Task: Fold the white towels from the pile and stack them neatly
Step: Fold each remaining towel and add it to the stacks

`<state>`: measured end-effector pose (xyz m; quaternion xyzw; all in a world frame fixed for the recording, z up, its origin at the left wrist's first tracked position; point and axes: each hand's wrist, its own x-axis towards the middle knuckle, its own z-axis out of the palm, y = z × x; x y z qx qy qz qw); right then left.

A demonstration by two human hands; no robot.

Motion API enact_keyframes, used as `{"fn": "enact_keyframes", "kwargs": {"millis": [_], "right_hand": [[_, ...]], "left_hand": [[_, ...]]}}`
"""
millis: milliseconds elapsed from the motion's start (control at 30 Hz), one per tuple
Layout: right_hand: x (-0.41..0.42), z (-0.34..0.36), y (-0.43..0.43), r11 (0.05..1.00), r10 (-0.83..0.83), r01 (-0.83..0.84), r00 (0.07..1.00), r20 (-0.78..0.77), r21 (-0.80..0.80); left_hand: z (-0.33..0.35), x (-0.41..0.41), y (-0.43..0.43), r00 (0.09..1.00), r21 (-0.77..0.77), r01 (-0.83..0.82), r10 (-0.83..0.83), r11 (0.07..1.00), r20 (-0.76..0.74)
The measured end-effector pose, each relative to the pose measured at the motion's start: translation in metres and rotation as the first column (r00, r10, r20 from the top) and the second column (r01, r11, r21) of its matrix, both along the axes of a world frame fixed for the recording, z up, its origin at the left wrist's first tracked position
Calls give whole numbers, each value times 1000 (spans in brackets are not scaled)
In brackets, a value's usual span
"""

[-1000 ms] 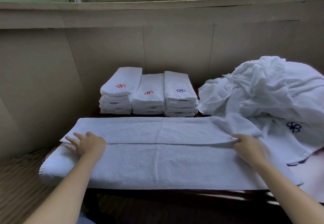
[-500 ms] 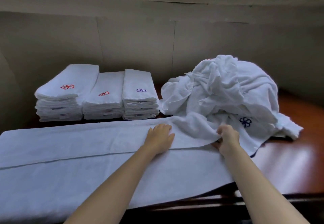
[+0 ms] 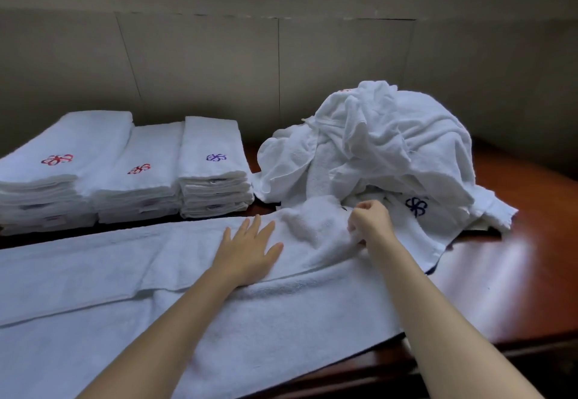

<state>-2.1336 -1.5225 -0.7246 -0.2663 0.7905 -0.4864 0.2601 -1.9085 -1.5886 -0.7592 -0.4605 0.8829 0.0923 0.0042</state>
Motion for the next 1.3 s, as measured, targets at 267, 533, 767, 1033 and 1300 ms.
{"fn": "enact_keyframes", "kwargs": {"millis": [267, 533, 767, 1033, 1300], "right_hand": [[-2, 10, -21, 916, 258, -129, 915, -310, 380], [-16, 15, 2, 915, 306, -263, 947, -102, 305], [-31, 6, 18, 986, 163, -141, 913, -374, 87], [-24, 18, 15, 846, 394, -230, 877, -274, 480], [-17, 23, 18, 895, 221, 41, 824, -522, 444]], "left_hand": [[-4, 10, 7, 1000, -16, 13, -13, 1000, -23], [-2, 11, 9, 999, -11, 18, -19, 1000, -42], [0, 14, 14, 998, 10, 34, -33, 999, -54], [6, 11, -1, 995, 54, -94, 91, 994, 48], [17, 19, -12, 1000, 122, 17, -14, 992, -26]]}}
